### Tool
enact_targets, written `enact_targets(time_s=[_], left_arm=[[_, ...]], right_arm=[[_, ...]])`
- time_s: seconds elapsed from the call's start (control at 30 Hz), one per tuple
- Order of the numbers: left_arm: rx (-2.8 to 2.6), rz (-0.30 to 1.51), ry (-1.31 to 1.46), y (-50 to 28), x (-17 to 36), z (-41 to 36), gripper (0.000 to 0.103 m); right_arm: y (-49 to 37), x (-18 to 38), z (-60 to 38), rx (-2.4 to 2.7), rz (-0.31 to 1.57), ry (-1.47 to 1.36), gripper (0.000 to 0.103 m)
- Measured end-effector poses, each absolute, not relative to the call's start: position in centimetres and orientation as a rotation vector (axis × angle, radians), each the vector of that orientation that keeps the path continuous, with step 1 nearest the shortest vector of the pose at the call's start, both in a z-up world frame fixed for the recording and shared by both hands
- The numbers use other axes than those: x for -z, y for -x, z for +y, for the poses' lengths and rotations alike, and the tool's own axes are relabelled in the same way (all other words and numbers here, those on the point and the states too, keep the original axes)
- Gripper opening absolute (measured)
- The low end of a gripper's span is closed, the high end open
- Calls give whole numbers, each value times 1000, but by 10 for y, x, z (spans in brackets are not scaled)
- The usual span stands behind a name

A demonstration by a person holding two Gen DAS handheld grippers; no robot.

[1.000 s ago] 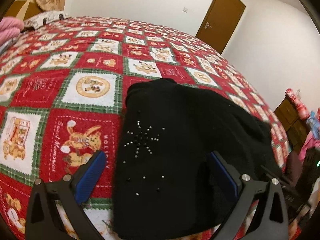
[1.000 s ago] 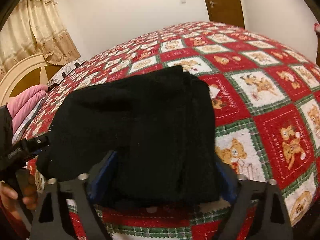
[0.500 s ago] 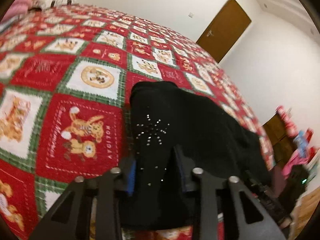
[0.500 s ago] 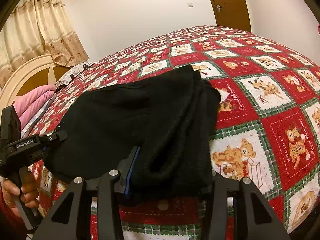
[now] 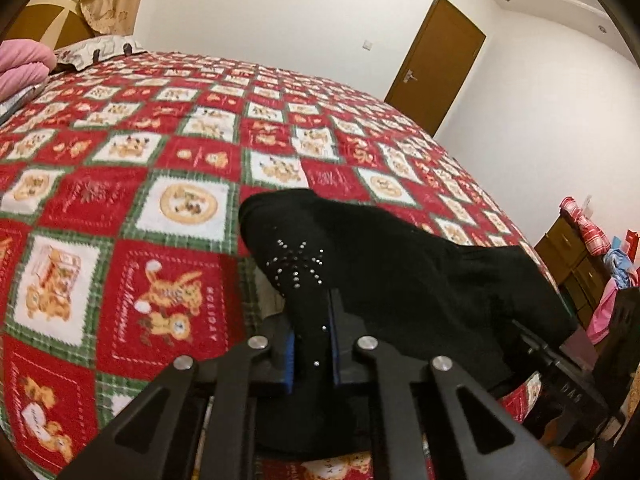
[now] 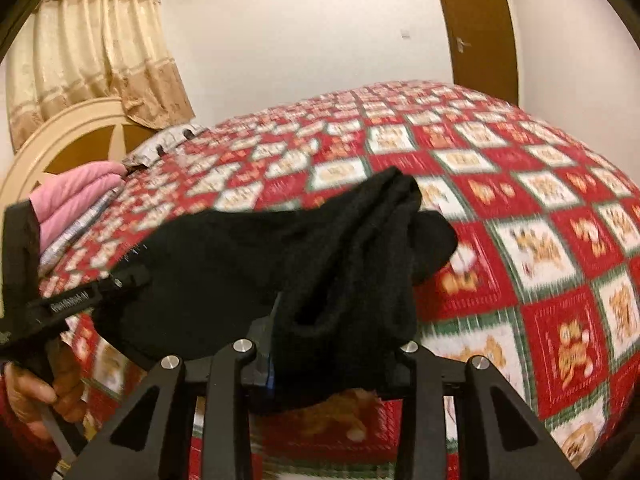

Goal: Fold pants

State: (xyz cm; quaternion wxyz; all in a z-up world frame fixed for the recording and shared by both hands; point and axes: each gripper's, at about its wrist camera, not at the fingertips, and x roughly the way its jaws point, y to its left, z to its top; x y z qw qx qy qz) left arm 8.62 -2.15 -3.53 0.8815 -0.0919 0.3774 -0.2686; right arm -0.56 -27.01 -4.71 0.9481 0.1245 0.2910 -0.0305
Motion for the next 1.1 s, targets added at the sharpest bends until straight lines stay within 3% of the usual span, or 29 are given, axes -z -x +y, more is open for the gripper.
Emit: enact_targets(time_s=[0.53, 0.7, 0.87, 0.97, 1.1], left_arm=[[239, 529, 150, -130, -24, 90, 13], [104, 533, 110, -148, -9, 127, 13], [28, 709, 116, -172, 43, 149, 15], [26, 757, 155, -172, 64, 156, 24], [-1, 739, 94, -169, 68, 147, 30]], right_arm=[[-116, -16, -142, -244, 461, -88, 35], [-170, 8, -97, -299, 514, -65, 35], [-209, 62, -79, -272, 684, -58, 35], [-217, 75, -92, -297, 728, -152, 40], [-223, 84, -104, -283, 767, -217, 62]])
